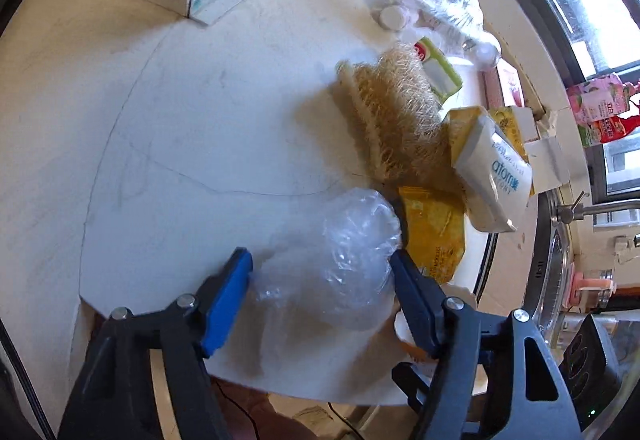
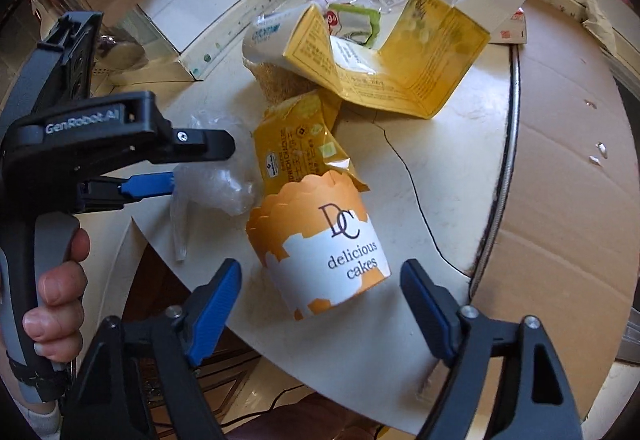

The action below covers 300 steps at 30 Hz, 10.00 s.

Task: Collect trash
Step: 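Grasp the clear plastic bag with left tool while right tool grasps the cake cup, then carry both items over the floor bin and open both tools to drop them, then move both tools back up to the counter trash, then grasp the yellow wrapper with left tool while right tool grasps the atomy box, then lower both held items over the floor bin and open both tools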

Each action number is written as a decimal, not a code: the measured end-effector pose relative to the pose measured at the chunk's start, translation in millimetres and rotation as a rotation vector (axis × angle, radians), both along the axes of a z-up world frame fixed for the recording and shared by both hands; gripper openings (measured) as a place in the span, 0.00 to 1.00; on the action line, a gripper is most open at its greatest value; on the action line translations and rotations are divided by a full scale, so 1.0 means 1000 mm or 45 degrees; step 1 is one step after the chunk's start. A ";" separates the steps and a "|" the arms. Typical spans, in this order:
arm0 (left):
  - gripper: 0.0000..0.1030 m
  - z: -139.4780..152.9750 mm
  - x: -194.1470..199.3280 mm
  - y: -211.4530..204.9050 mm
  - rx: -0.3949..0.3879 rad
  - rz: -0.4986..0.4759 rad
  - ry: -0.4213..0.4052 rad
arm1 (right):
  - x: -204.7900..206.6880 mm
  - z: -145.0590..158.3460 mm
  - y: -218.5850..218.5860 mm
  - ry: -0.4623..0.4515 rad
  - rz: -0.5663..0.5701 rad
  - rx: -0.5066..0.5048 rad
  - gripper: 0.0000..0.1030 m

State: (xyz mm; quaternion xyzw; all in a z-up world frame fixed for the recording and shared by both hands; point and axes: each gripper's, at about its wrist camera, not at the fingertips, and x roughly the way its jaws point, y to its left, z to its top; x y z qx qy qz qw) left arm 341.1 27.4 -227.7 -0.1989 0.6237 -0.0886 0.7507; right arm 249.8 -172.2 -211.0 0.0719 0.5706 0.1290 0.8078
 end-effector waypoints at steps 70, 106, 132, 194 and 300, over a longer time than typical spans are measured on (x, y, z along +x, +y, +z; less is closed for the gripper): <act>0.54 -0.152 -0.266 0.064 0.237 -0.052 0.177 | -0.176 -0.156 0.085 0.263 0.472 -0.143 0.60; 0.67 -0.053 -0.299 0.065 0.413 0.020 -0.141 | -0.175 -0.113 0.073 0.196 0.279 -0.024 0.82; 0.71 0.107 -0.217 -0.063 0.281 -0.295 -0.517 | -0.196 0.103 -0.068 -0.275 -0.063 -0.019 0.82; 0.02 0.006 -0.017 -0.057 -0.504 0.039 -0.057 | 0.096 0.029 -0.129 -0.011 -0.371 0.356 0.03; 0.20 -0.421 -0.278 0.081 0.061 0.092 0.290 | -0.178 -0.363 0.054 0.262 -0.170 -0.375 0.03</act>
